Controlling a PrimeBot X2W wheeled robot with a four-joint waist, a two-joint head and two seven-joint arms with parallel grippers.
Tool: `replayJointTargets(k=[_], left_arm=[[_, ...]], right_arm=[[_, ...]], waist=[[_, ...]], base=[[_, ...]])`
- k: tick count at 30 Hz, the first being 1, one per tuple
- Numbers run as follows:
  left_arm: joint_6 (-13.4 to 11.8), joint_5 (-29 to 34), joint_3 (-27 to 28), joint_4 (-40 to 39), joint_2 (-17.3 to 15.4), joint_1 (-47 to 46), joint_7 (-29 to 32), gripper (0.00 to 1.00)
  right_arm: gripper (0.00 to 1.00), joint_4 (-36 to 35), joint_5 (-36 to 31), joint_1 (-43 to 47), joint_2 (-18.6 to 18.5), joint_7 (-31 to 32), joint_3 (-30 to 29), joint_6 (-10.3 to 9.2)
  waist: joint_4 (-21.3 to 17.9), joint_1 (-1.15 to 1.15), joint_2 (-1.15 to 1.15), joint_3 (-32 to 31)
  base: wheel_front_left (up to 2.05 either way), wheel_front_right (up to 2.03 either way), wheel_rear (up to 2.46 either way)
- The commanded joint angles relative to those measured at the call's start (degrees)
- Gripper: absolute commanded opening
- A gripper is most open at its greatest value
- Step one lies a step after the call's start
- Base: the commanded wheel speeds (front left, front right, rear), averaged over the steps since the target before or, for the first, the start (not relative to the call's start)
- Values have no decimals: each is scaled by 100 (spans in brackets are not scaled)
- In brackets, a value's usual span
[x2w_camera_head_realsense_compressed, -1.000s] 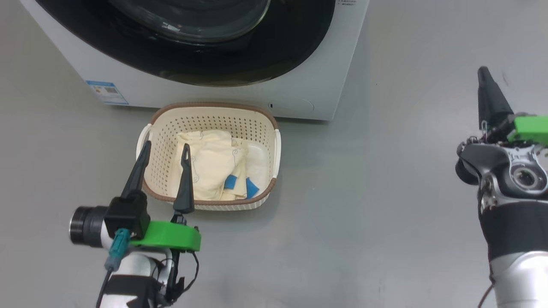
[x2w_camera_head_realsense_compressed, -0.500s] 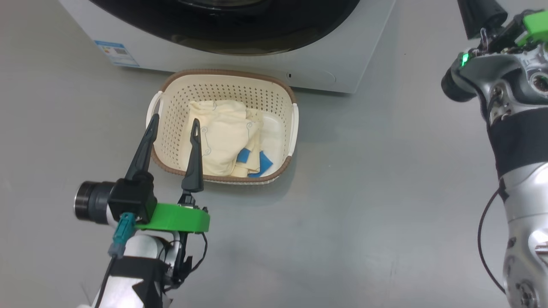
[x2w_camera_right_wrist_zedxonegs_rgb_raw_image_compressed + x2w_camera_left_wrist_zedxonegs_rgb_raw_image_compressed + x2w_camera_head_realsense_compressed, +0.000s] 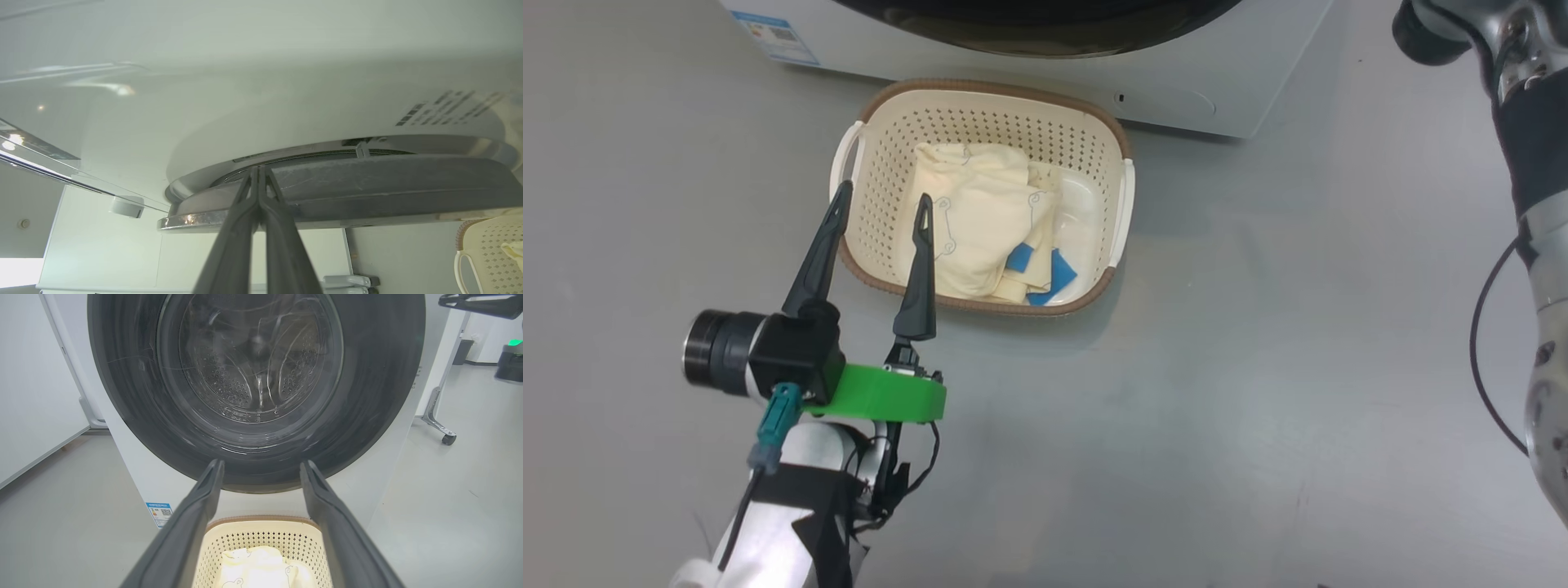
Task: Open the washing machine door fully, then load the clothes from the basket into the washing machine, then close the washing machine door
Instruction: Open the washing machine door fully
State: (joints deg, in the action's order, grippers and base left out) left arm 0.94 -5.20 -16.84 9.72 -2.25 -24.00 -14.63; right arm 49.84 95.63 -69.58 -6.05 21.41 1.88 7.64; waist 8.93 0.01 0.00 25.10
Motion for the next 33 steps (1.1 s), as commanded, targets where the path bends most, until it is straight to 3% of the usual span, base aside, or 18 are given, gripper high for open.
replayJointTargets(k=[1, 16, 33], left_arm=[[-47, -61, 123, -205, -66, -156, -37, 100], [-255, -314, -211, -318, -64, -397, -37, 100], [-393, -397, -212, -335, -63, -419, -37, 100]], right_arm=[[0, -38, -82, -379, 49, 58, 108, -15], [0, 939, -482, -1440, 82, 228, 550, -15], [0, 856, -597, -1238, 124, 822, 820, -15]], waist=[[84, -1, 0, 68], [384, -1, 0, 485], [379, -1, 0, 520]], base=[[0, 0, 0], [0, 0, 0], [0, 0, 0]])
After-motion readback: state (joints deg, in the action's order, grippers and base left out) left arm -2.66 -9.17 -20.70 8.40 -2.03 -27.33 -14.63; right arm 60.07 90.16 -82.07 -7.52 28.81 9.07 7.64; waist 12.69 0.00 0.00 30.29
